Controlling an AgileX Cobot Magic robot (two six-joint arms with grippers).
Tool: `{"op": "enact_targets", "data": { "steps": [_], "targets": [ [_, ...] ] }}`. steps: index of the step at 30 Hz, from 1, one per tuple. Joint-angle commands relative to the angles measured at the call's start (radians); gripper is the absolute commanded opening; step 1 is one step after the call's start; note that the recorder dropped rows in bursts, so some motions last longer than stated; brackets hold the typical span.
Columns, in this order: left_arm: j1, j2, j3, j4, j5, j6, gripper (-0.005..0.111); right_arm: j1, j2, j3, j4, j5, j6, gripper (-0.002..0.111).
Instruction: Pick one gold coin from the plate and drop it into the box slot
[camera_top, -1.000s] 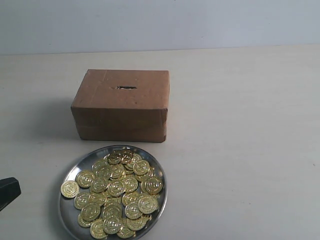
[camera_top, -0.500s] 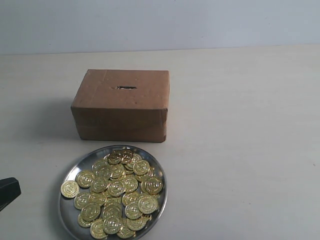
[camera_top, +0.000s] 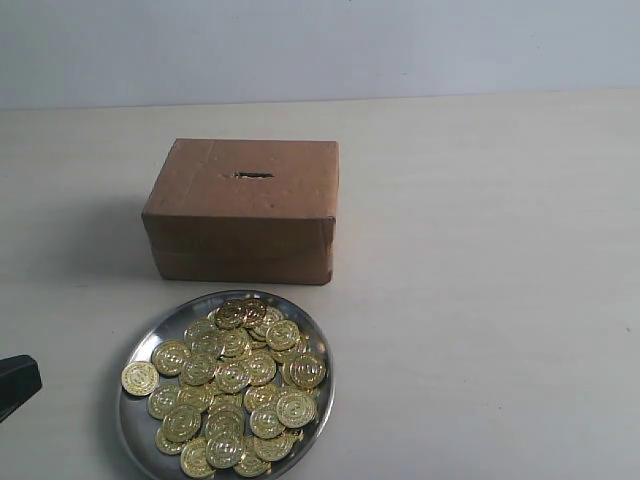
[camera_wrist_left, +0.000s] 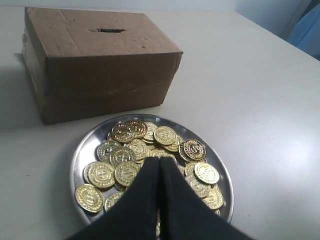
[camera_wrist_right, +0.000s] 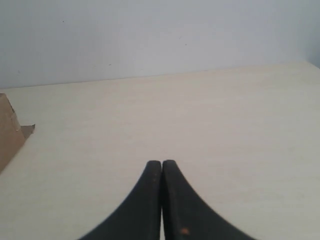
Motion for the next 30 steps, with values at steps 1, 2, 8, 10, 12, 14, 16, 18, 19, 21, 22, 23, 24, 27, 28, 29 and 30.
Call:
{"op": "enact_targets", "data": {
  "steps": [1, 2, 8, 10, 12, 14, 16, 18, 19, 21, 22, 23, 24, 27, 28, 29, 30],
  "targets": [
    [0.0, -0.006, 0.003, -0.002, -0.006, -0.004, 0.0, -0.005, -0.006, 0.005, -0.008, -0.005, 0.001, 0.0],
    [0.009, -0.011, 0.003, 0.013, -0.003, 0.008, 0.0, -0.005, -0.006, 0.005, -0.008, -0.005, 0.001, 0.0],
    [0.241, -0.087, 0.003, 0.064, 0.026, 0.058, 0.0, -0.005, -0.006, 0.005, -0.008, -0.005, 0.001, 0.0],
    [0.341, -0.128, 0.003, 0.091, 0.032, 0.061, 0.0, -0.005, -0.006, 0.005, -0.008, -0.005, 0.001, 0.0],
    [0.432, -0.165, 0.003, 0.104, 0.033, 0.061, 0.0, -0.005, -0.006, 0.005, -0.008, -0.005, 0.001, 0.0],
    [0.505, -0.207, 0.003, 0.108, 0.036, 0.066, 0.0, -0.005, -0.006, 0.005, -0.008, -0.005, 0.001, 0.0],
    [0.55, -0.254, 0.003, 0.126, 0.06, 0.071, 0.0, -0.005, -0.006, 0.005, -0.008, -0.005, 0.001, 0.0],
    [0.574, -0.297, 0.003, 0.152, 0.086, 0.071, 0.0, -0.005, -0.006, 0.005, -0.008, -0.005, 0.001, 0.0],
    [0.576, -0.314, 0.003, 0.162, 0.103, 0.071, 0.0, -0.005, -0.006, 0.005, -0.008, -0.005, 0.001, 0.0],
    [0.578, -0.314, 0.003, 0.175, 0.127, 0.071, 0.0, -0.005, -0.006, 0.005, -0.008, -0.005, 0.001, 0.0],
    [0.581, -0.314, 0.003, 0.175, 0.127, 0.071, 0.0, -0.005, -0.006, 0.005, -0.008, -0.005, 0.001, 0.0],
    [0.581, -0.314, 0.003, 0.175, 0.13, 0.071, 0.0, -0.005, -0.006, 0.005, -0.008, -0.005, 0.001, 0.0],
    [0.581, -0.314, 0.003, 0.175, 0.134, 0.071, 0.0, -0.005, -0.006, 0.005, -0.008, -0.005, 0.001, 0.0],
    [0.583, -0.314, 0.003, 0.177, 0.153, 0.071, 0.0, -0.005, -0.006, 0.005, -0.008, -0.005, 0.001, 0.0],
    [0.583, -0.314, 0.003, 0.18, 0.17, 0.071, 0.0, -0.005, -0.006, 0.005, -0.008, -0.005, 0.001, 0.0],
    [0.583, -0.314, 0.003, 0.182, 0.189, 0.071, 0.0, -0.005, -0.006, 0.005, -0.008, -0.005, 0.001, 0.0],
    [0.583, -0.314, 0.003, 0.182, 0.202, 0.071, 0.0, -0.005, -0.006, 0.005, -0.008, -0.005, 0.001, 0.0]
  ]
}}
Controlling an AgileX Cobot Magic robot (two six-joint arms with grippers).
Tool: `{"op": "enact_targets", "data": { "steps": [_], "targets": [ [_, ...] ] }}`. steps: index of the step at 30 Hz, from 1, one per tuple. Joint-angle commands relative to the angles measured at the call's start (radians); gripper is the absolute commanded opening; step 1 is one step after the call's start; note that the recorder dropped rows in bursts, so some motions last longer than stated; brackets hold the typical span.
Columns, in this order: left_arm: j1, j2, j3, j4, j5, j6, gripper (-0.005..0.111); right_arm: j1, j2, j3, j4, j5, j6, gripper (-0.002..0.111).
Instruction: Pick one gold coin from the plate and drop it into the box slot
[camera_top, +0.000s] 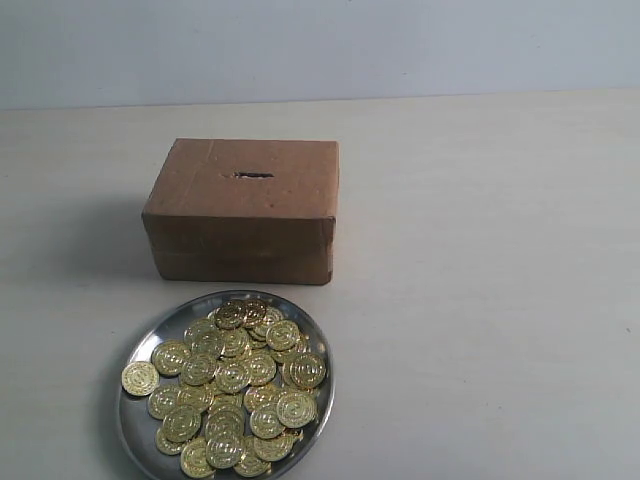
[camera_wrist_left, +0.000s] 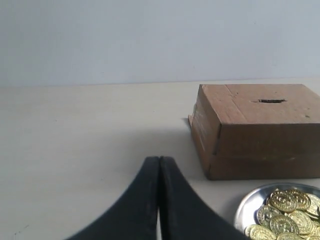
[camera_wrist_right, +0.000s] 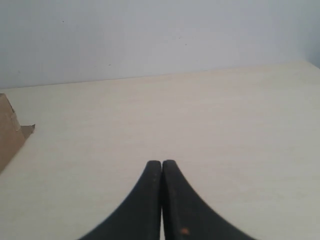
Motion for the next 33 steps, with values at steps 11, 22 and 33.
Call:
{"op": "enact_targets", "data": {
  "steps": [11, 22, 33],
  "targets": [
    [0.003, -0.006, 0.003, 0.011, 0.088, -0.053, 0.0, -0.005, -0.006, 0.005, -0.008, -0.005, 0.001, 0.0],
    [0.016, -0.006, 0.003, 0.194, 0.082, -0.287, 0.0, -0.005, -0.006, 0.005, -0.008, -0.005, 0.001, 0.0],
    [0.016, -0.006, 0.003, 0.22, 0.082, -0.328, 0.0, -0.005, -0.006, 0.005, -0.008, -0.005, 0.001, 0.0]
  ]
}}
